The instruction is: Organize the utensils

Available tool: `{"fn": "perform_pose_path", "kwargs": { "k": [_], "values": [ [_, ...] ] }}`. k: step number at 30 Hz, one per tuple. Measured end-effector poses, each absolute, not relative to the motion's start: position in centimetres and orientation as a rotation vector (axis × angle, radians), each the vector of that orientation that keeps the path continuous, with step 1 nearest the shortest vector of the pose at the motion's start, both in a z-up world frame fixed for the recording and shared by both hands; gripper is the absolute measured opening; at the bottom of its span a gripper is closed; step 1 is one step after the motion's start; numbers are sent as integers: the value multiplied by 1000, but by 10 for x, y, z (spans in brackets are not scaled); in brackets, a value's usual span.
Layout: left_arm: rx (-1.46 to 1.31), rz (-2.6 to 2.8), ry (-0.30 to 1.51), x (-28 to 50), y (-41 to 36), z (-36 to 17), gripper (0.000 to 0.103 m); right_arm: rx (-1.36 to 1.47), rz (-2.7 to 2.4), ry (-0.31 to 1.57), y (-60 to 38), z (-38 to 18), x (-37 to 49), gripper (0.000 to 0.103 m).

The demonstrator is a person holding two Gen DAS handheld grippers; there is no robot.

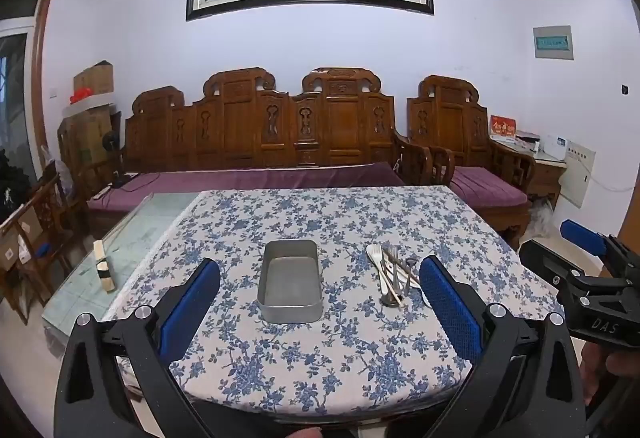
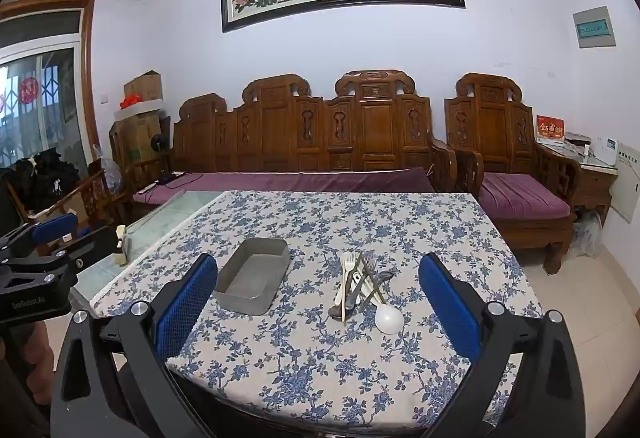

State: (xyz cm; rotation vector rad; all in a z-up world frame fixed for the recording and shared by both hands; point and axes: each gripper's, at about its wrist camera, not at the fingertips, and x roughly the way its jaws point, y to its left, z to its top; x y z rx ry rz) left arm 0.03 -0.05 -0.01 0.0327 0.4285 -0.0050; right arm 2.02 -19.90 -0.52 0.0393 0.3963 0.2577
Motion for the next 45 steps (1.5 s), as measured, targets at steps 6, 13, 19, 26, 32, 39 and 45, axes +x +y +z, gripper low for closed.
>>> {"fn": "perform_pose_path", "kwargs": {
  "k": [6, 13, 19, 26, 32, 39, 45],
  "values": [
    [32, -4, 424, 3, 0, 2, 97, 40, 259, 399, -199, -5, 20, 101],
    [21, -8, 421, -2, 5, 3, 97, 44, 258, 397, -200, -5, 20, 101],
    [22, -7, 420, 0, 4, 2, 97, 44, 259, 396, -200, -4, 20, 101],
    [20, -7, 419, 0, 4, 2, 97, 43, 258, 397, -200, -3, 20, 101],
    [18, -7, 419, 0, 3, 2, 97, 45, 259, 397, -200, -3, 20, 101],
    [20, -6, 412, -1, 2, 5, 97, 44, 258, 396, -200, -4, 20, 101],
    [23, -9, 405, -5, -1, 7, 97, 44, 258, 396, -200, -4, 20, 101]
  ]
}}
